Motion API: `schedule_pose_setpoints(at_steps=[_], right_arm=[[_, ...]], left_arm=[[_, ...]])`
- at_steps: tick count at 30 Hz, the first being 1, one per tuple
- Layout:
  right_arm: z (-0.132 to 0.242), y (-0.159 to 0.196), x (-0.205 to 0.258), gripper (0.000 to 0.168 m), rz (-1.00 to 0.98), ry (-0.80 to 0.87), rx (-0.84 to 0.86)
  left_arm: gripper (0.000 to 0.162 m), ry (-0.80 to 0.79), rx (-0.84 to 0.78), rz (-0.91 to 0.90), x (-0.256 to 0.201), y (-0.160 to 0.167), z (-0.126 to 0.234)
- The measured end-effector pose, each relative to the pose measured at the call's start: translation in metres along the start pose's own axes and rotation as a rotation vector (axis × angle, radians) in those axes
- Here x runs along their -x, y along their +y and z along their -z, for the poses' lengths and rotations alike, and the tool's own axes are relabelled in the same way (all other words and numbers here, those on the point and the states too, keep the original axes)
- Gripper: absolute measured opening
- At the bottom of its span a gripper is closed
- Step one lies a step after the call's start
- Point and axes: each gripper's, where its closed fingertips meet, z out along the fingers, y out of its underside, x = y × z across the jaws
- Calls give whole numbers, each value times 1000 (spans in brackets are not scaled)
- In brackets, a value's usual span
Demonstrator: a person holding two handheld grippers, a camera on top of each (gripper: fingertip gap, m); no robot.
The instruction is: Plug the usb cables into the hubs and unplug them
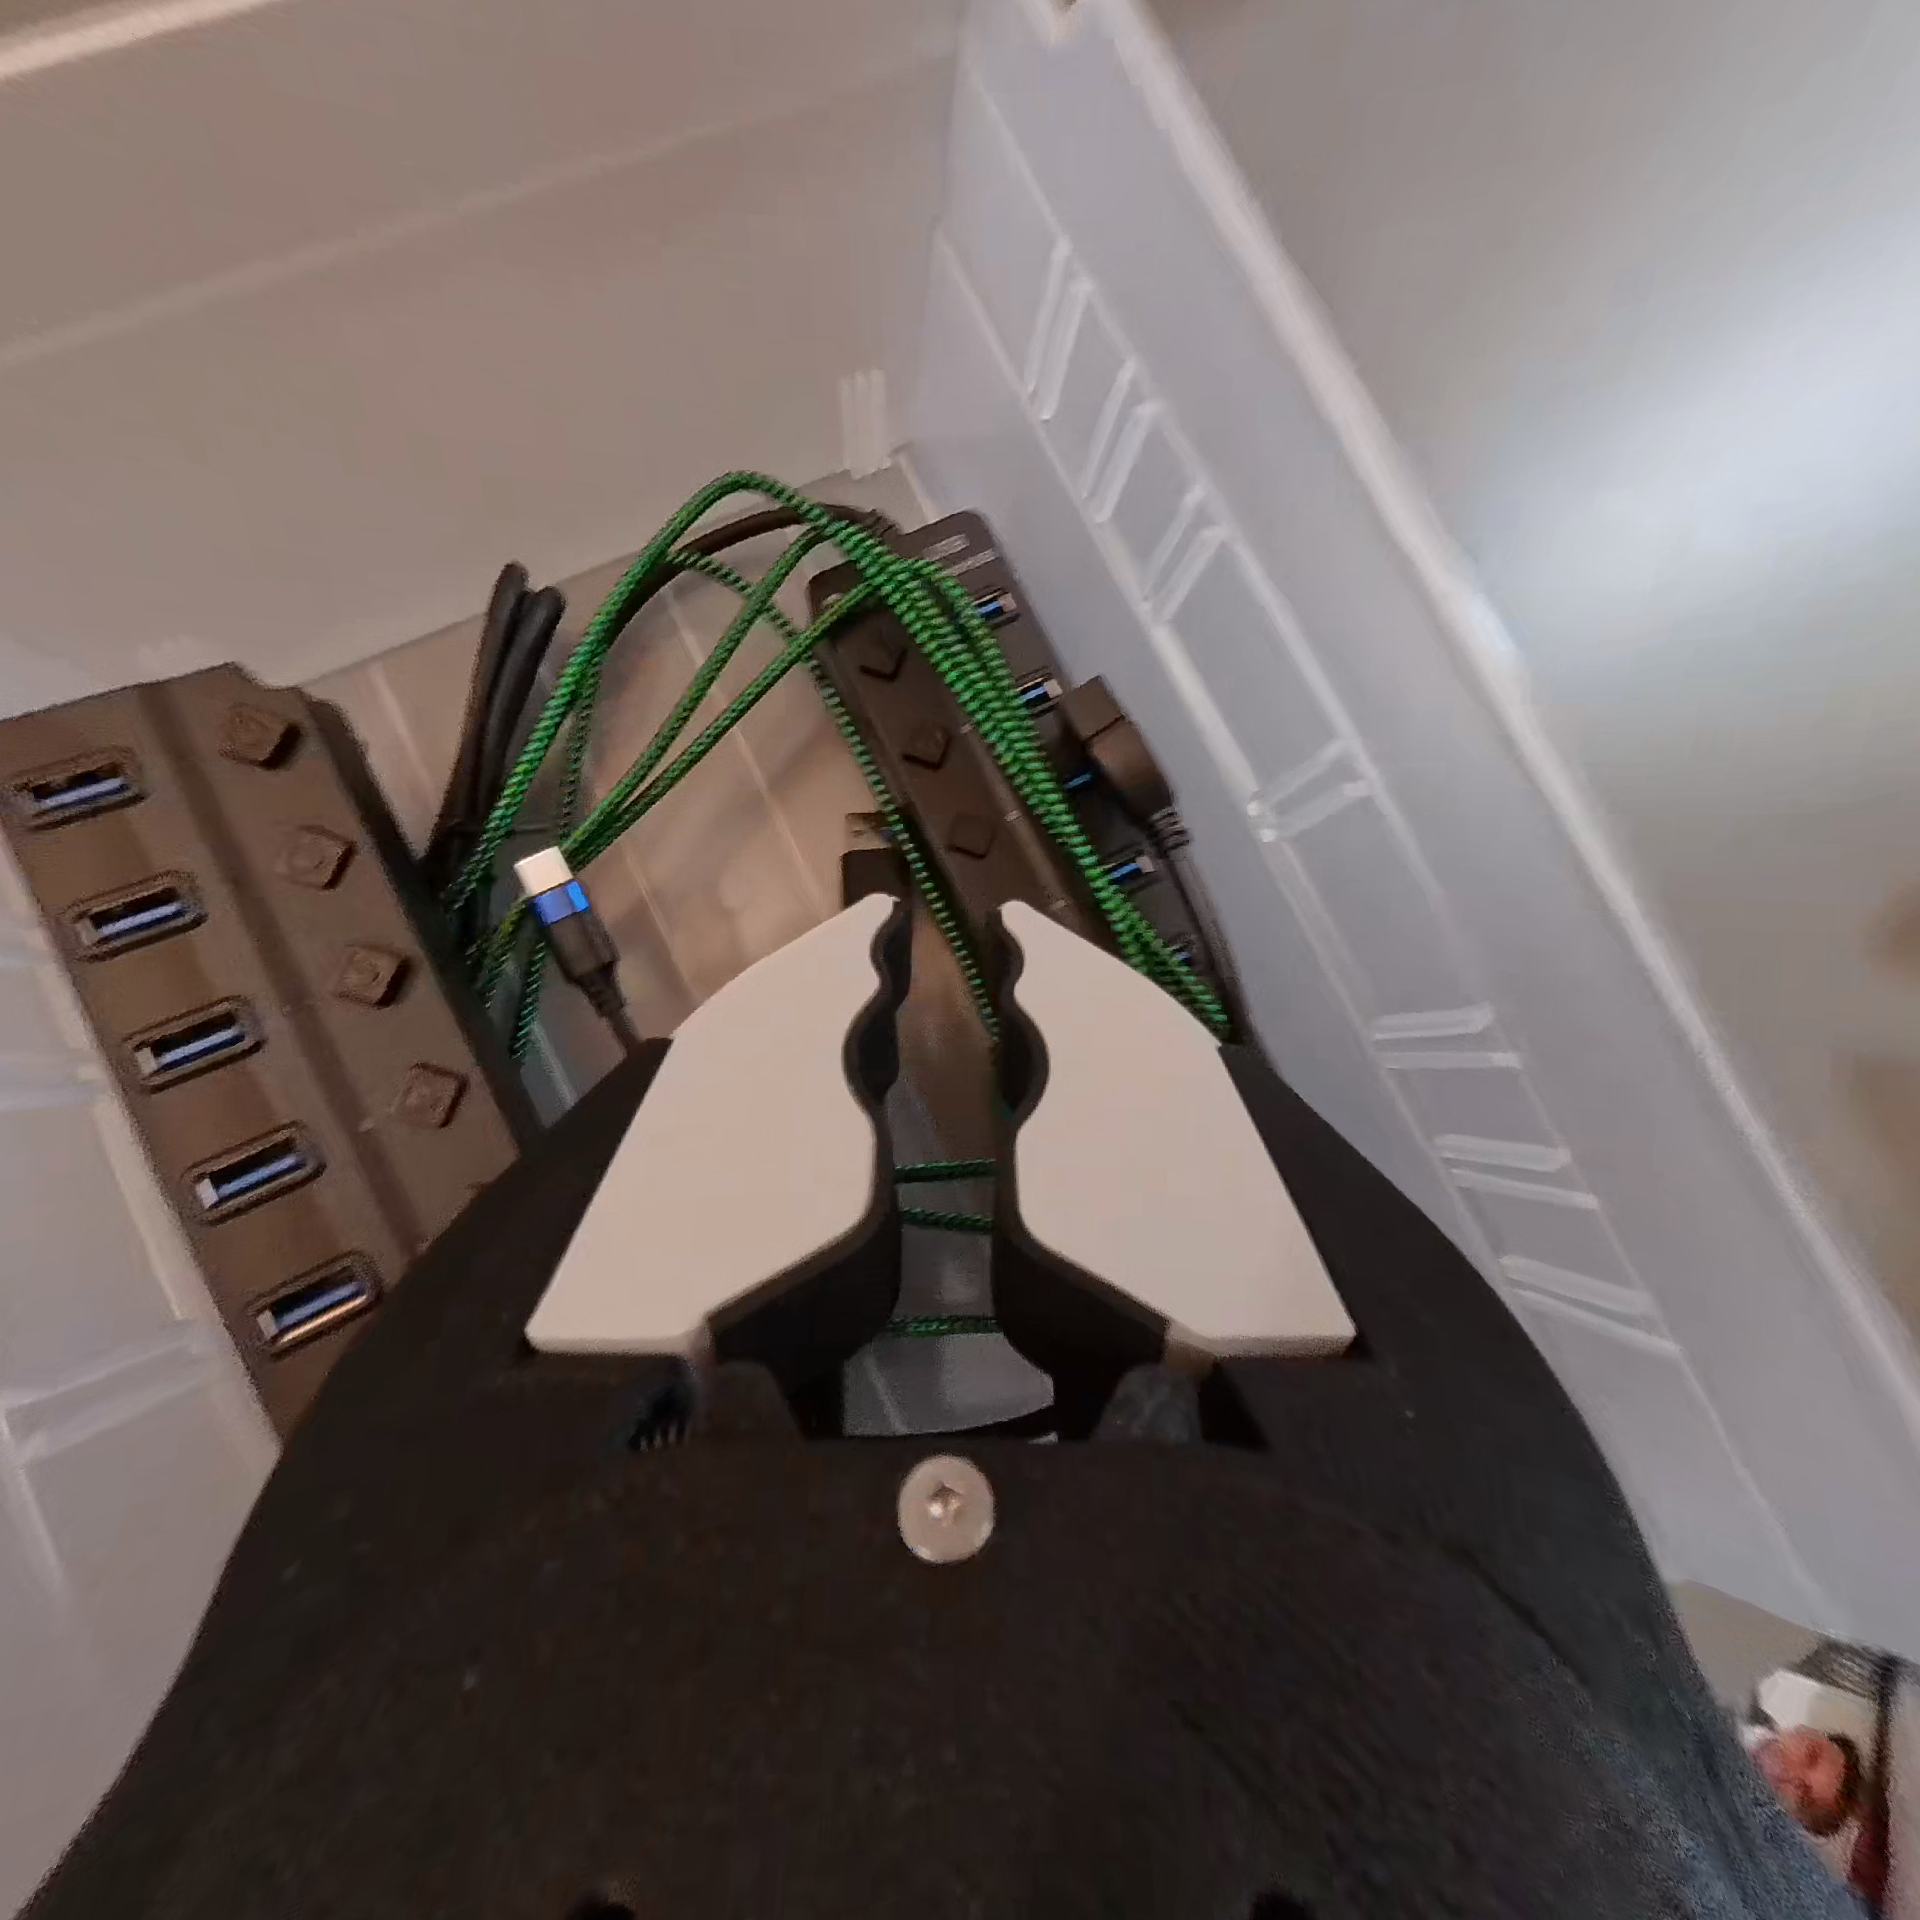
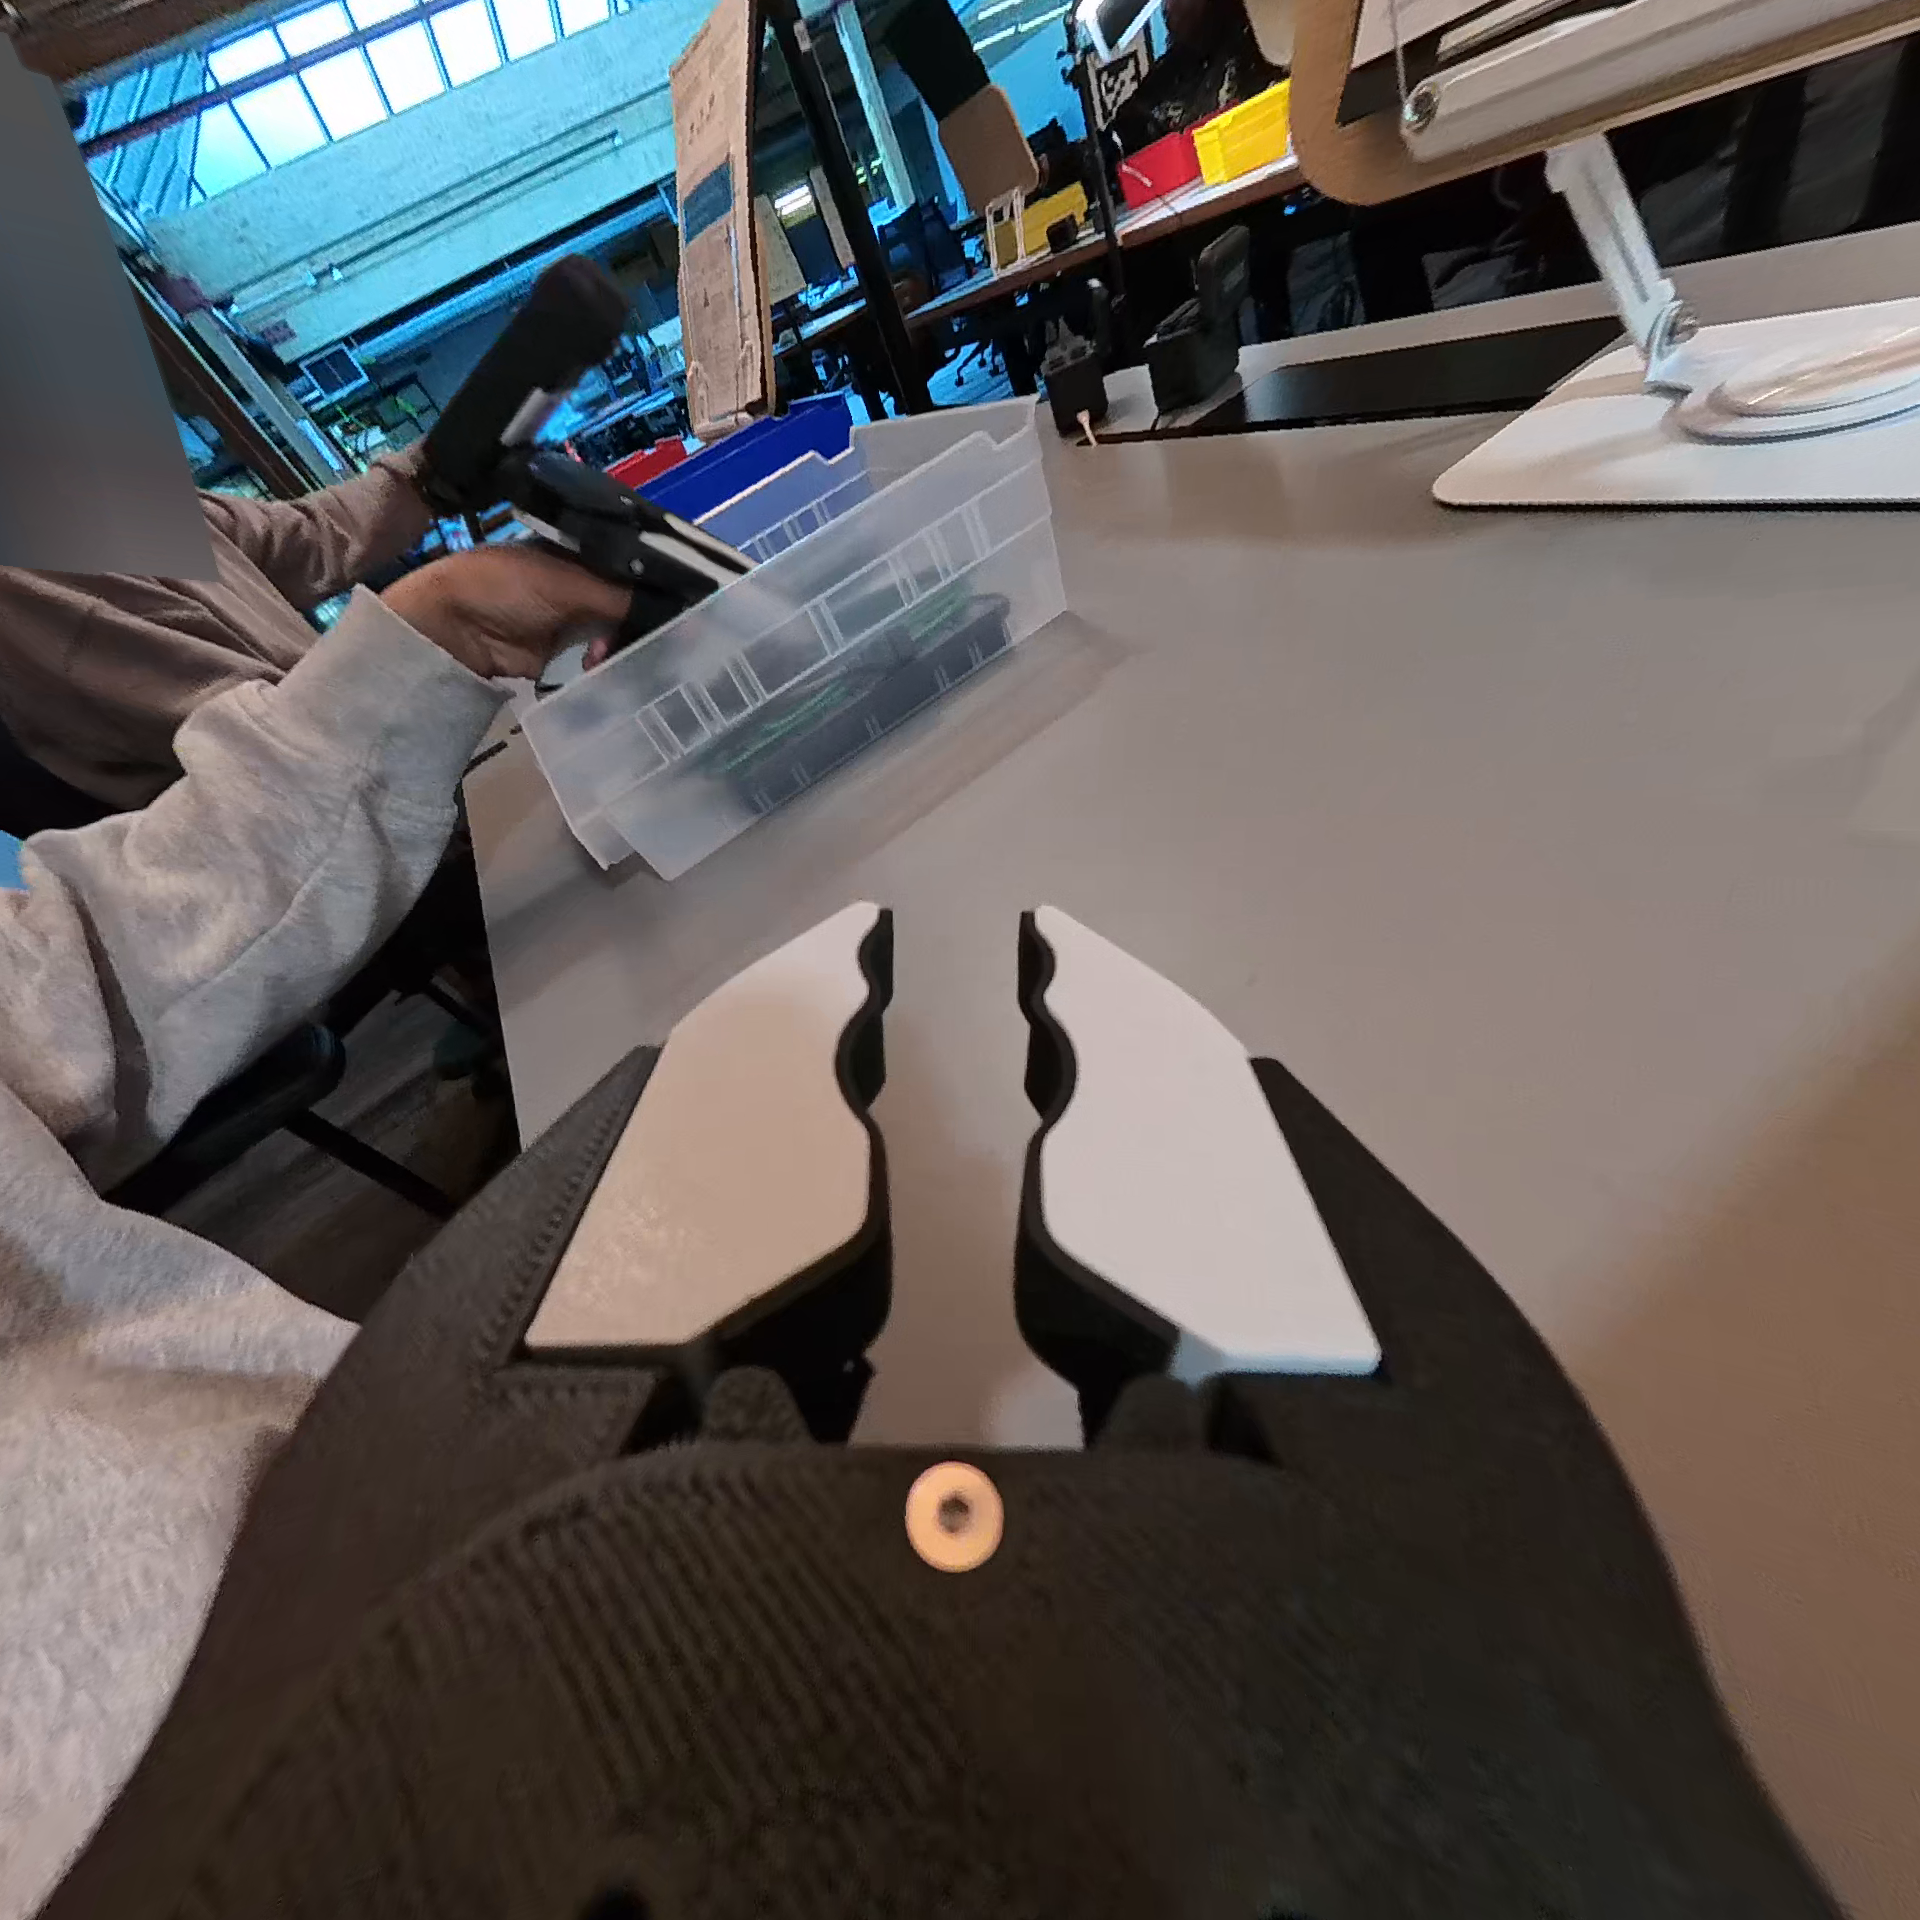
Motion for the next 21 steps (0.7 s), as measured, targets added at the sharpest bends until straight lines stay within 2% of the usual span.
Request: schedule_pose_setpoints(at_steps=[4,10,15,18,21], right_arm=[[-3,3,2,23,4,-15,18],[0,-1,1,23,-48,-38,-12],[2,-3,1,23,-69,-41,-27],[3,-4,2,23,-62,-40,-27],[2,-3,3,23,-56,-40,-22]], left_arm=[[29,253,-35,15,-37,-5,8],[58,155,168,-167,-35,29,5],[56,144,218,-189,-42,35,-8],[54,140,186,-135,-39,30,-9],[47,122,184,-128,-35,29,-9]])
